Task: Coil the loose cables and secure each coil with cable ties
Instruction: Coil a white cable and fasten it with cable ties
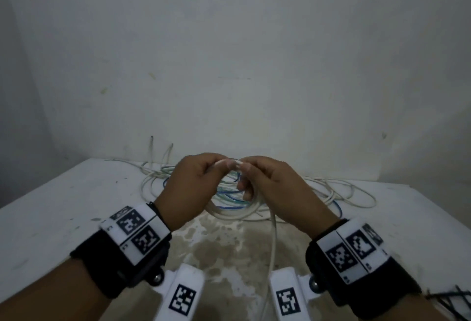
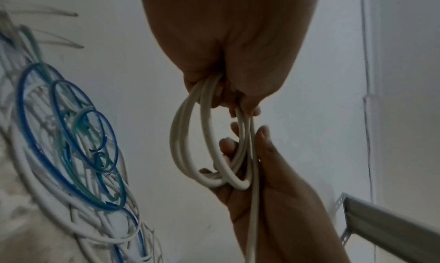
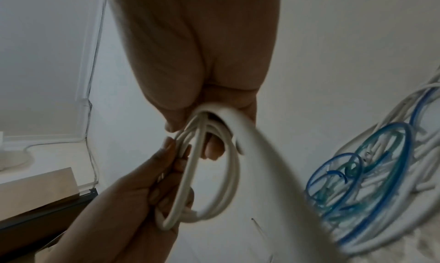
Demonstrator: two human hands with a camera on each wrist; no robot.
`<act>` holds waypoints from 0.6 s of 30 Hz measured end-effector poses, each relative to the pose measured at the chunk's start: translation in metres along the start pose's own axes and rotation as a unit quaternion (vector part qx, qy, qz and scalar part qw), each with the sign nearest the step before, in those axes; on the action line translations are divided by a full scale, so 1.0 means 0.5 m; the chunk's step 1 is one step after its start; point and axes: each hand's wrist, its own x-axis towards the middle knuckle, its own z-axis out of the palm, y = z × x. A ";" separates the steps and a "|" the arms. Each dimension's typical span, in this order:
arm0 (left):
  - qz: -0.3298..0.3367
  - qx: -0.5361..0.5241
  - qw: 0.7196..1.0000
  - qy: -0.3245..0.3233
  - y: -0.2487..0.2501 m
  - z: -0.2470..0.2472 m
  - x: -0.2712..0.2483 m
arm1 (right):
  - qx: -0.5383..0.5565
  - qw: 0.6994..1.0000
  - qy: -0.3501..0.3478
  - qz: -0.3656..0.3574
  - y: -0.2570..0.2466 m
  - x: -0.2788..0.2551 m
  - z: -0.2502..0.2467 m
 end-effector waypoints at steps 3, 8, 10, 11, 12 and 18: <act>-0.071 -0.094 0.993 -0.002 -0.001 -0.003 0.000 | -0.016 0.998 0.046 -0.041 0.015 -0.004 0.015; -0.223 -0.322 0.908 -0.149 0.017 -0.021 0.006 | -0.094 0.993 0.025 -0.069 0.011 0.007 0.007; -0.260 -0.317 0.881 -0.237 0.017 -0.039 0.013 | -0.130 0.988 -0.035 -0.079 -0.001 0.011 0.004; -0.272 -0.300 0.873 -0.273 0.017 -0.045 0.015 | -0.135 0.986 -0.062 -0.082 -0.005 0.012 0.005; -0.282 -0.287 0.866 -0.298 0.019 -0.050 0.016 | -0.131 0.985 -0.083 -0.081 -0.010 0.012 0.006; -0.325 -0.360 0.828 -0.283 0.031 -0.056 0.017 | -0.033 0.997 -0.056 -0.033 -0.004 0.030 0.007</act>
